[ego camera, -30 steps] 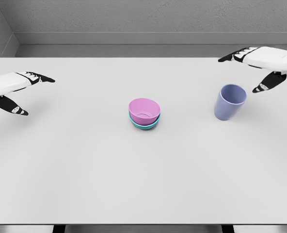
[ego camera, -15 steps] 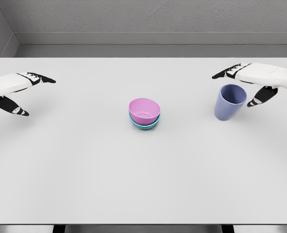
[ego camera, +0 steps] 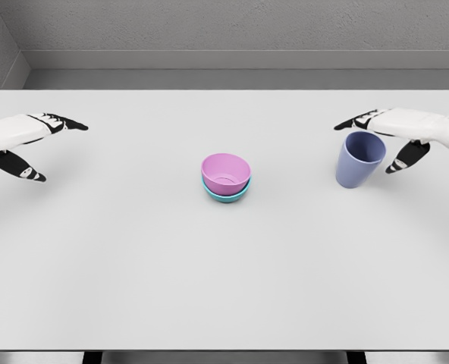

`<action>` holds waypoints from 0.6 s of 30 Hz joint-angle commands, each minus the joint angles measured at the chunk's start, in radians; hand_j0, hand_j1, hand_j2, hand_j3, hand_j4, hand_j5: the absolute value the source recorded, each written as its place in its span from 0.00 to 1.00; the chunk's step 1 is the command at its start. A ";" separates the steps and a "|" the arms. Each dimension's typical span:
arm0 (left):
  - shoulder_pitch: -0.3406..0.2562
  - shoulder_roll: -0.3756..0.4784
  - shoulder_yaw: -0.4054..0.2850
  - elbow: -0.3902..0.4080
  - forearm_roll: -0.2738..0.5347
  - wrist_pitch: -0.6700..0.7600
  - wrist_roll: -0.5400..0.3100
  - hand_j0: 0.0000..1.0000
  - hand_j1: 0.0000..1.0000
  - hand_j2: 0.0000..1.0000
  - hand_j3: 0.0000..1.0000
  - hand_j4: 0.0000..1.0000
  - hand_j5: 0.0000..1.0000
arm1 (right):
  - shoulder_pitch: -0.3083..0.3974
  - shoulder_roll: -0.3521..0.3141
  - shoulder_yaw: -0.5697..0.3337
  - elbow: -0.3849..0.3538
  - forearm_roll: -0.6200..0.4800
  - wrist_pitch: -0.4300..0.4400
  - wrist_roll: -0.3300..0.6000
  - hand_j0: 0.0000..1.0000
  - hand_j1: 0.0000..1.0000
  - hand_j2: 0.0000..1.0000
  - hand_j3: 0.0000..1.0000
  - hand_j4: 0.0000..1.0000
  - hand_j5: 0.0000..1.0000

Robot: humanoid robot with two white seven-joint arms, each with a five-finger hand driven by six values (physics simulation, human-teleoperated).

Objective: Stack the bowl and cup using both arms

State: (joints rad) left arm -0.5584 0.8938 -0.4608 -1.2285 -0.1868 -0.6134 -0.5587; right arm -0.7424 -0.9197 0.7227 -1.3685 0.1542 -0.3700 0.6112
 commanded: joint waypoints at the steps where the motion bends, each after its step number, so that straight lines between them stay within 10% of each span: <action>1: 0.000 0.000 0.001 0.000 0.006 0.003 0.000 1.00 1.00 1.00 1.00 1.00 1.00 | 0.000 0.001 0.004 0.014 -0.001 0.002 0.000 1.00 1.00 1.00 1.00 1.00 1.00; 18: 0.002 0.000 0.001 0.000 0.003 0.003 0.000 1.00 1.00 1.00 1.00 1.00 1.00 | -0.029 0.030 0.060 0.037 -0.001 0.000 0.000 0.96 0.96 0.96 0.96 0.96 0.96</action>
State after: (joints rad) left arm -0.5584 0.8932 -0.4608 -1.2285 -0.1902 -0.6134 -0.5592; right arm -0.7716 -0.8890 0.7811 -1.3311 0.1575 -0.3714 0.6112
